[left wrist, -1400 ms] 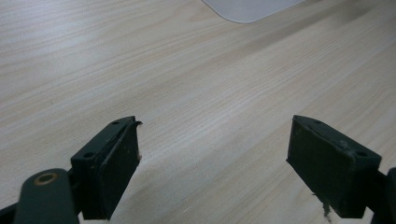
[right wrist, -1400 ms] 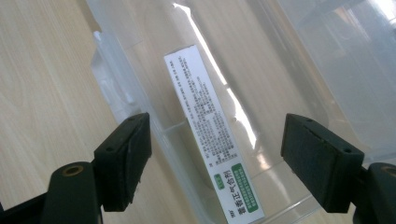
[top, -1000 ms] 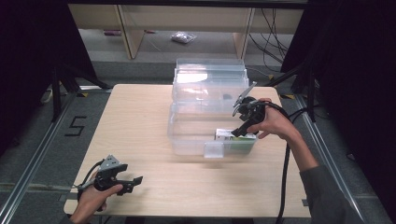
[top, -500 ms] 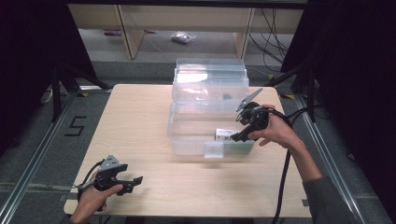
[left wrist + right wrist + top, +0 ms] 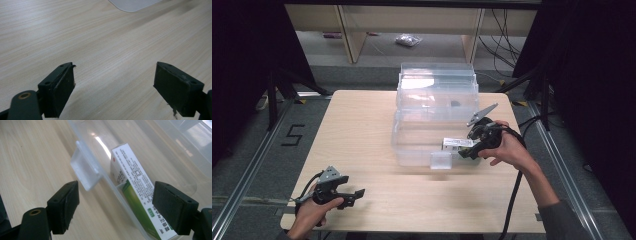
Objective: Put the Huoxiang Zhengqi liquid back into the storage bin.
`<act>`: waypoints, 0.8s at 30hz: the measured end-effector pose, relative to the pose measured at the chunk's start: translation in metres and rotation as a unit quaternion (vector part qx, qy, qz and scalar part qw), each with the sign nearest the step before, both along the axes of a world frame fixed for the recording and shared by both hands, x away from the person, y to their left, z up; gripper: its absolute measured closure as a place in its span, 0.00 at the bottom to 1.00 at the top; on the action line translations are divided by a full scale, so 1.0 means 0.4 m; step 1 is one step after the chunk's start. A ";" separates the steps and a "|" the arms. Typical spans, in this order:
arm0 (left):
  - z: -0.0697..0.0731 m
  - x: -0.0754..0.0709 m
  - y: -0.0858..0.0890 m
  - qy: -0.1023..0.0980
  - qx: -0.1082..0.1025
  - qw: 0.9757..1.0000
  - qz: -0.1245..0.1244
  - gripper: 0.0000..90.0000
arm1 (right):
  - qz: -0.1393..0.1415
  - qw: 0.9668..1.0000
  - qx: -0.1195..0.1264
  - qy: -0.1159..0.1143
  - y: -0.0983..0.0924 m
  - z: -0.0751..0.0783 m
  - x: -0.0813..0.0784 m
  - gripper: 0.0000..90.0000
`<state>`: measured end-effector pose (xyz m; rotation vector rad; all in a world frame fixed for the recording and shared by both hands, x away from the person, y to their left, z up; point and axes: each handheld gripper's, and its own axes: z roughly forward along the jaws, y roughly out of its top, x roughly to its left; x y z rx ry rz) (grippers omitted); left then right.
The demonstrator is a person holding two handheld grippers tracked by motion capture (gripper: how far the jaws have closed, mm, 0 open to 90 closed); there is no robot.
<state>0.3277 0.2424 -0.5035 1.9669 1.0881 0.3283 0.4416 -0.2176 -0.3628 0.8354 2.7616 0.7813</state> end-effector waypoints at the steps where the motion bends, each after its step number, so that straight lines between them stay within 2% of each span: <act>1: 0.000 0.000 0.000 0.001 0.001 1.000 0.000 0.18 | 0.001 1.000 0.004 0.003 0.000 -0.002 -0.005 0.25; 4: 0.001 0.000 0.000 0.001 0.001 1.000 0.000 0.18 | 0.006 1.000 0.012 -0.003 -0.002 -0.007 -0.014 0.25; 5: 0.001 0.000 0.000 0.000 0.001 1.000 0.000 0.18 | -0.004 1.000 0.012 0.000 -0.003 -0.007 -0.019 0.25; 11: 0.001 0.000 0.000 0.000 0.001 1.000 0.000 0.18 | 0.006 0.999 0.032 -0.015 -0.001 -0.019 -0.038 0.25; 13: 0.001 0.000 0.001 0.002 0.001 1.000 -0.002 0.18 | -0.002 0.999 0.033 -0.007 -0.001 -0.021 -0.049 0.25; 15: 0.000 0.000 0.000 0.000 0.000 1.000 0.000 0.18 | 0.004 0.999 0.042 -0.009 0.000 -0.025 -0.056 0.25; 16: 0.001 0.000 0.000 0.000 0.001 1.000 0.000 0.18 | -0.001 0.999 0.036 -0.003 -0.001 -0.025 -0.061 0.25; 19: 0.001 0.000 0.000 0.003 0.001 1.000 -0.002 0.18 | 0.008 0.999 0.050 -0.014 -0.002 -0.034 -0.065 0.25; 20: 0.002 0.000 0.001 0.004 0.003 1.000 -0.002 0.18 | 0.009 0.999 0.052 -0.014 -0.003 -0.035 -0.067 0.25; 21: 0.001 0.000 -0.001 0.001 0.001 1.000 0.001 0.18 | -0.002 0.999 0.049 -0.004 -0.003 -0.033 -0.074 0.25; 22: 0.002 0.000 0.001 0.003 0.002 1.000 -0.002 0.18 | 0.001 0.999 0.048 -0.012 -0.004 -0.034 -0.076 0.25; 23: 0.001 0.000 0.000 0.002 0.001 1.000 -0.002 0.18 | -0.003 0.998 0.054 -0.008 -0.003 -0.036 -0.080 0.25; 24: 0.001 0.000 0.000 0.003 0.001 1.000 -0.002 0.18 | 0.007 0.998 0.054 -0.011 -0.004 -0.036 -0.083 0.25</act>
